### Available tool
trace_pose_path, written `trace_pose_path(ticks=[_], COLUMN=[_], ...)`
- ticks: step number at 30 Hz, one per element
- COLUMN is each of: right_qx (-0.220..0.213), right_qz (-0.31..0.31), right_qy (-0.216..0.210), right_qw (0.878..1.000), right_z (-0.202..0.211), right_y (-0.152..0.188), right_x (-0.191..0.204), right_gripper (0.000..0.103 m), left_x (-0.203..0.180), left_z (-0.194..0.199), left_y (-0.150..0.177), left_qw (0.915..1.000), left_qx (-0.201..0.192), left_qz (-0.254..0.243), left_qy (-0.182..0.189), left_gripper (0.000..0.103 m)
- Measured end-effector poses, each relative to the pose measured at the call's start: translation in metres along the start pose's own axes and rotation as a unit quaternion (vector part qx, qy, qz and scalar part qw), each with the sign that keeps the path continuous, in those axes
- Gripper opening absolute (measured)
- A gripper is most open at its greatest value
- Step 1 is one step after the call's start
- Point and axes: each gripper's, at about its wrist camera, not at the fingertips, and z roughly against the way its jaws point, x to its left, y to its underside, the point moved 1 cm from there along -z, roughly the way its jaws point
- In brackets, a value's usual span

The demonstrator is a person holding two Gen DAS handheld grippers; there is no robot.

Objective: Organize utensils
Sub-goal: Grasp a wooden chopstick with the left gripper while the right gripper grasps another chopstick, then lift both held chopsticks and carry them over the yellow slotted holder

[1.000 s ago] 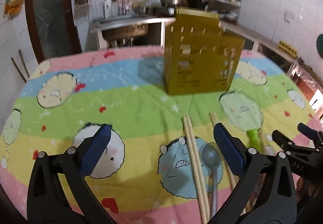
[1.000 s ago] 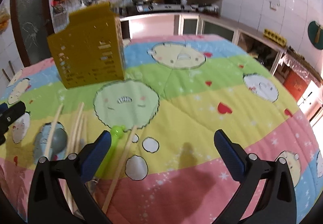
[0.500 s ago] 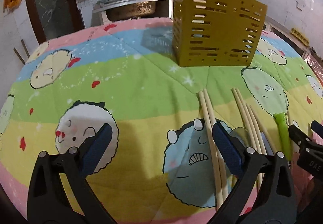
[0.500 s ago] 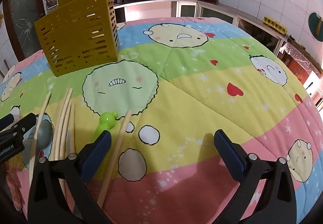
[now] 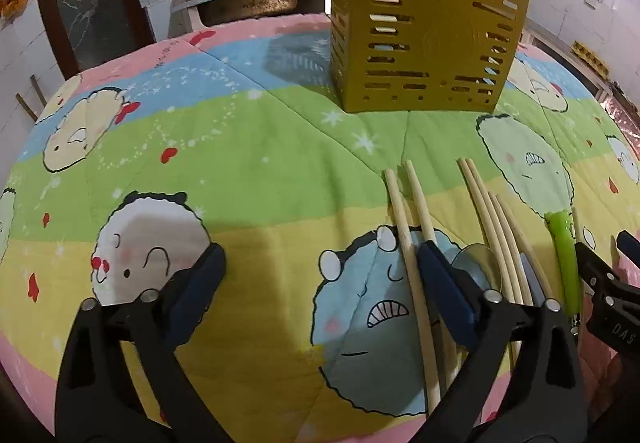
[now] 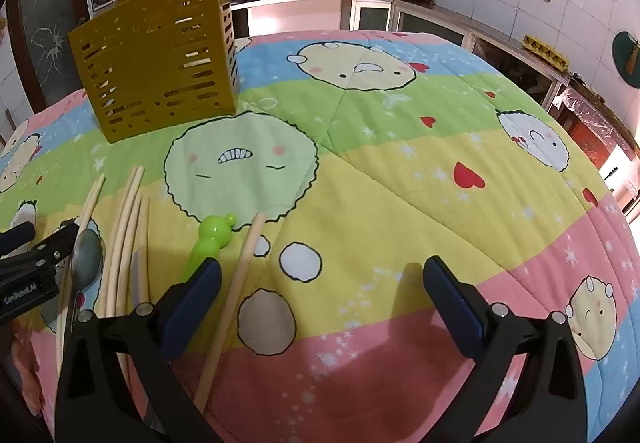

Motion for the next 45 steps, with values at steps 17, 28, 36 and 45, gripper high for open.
trace_pose_path(ticks=[17, 28, 36, 45], right_qx=[0.035, 0.035, 0.030, -0.015], right_qz=[-0.017, -0.033, -0.045, -0.054], right_qy=[-0.010, -0.016, -0.041, -0.063], right_qw=[0.999, 0.999, 0.998, 0.996], right_z=[-0.002, -0.011, -0.013, 0.006], right_y=[-0.004, -0.017, -0.022, -0.035], right_x=[0.017, 0.020, 0.014, 0.005], right_gripper=[0.046, 0.016, 0.011, 0.010], left_x=[-0.012, -0.021, -0.015, -0.012], left_z=[-0.009, -0.013, -0.011, 0.006], left_y=[-0.018, -0.026, -0.028, -0.026], left_qw=[0.9990, 0.9985, 0.9976, 0.9977], left_qx=[0.035, 0.043, 0.037, 0.007], left_qz=[0.005, 0.026, 0.046, 0.054], left_qy=[0.029, 0.020, 0.036, 0.041], left_gripper=[0.051, 0.027, 0.006, 0.005])
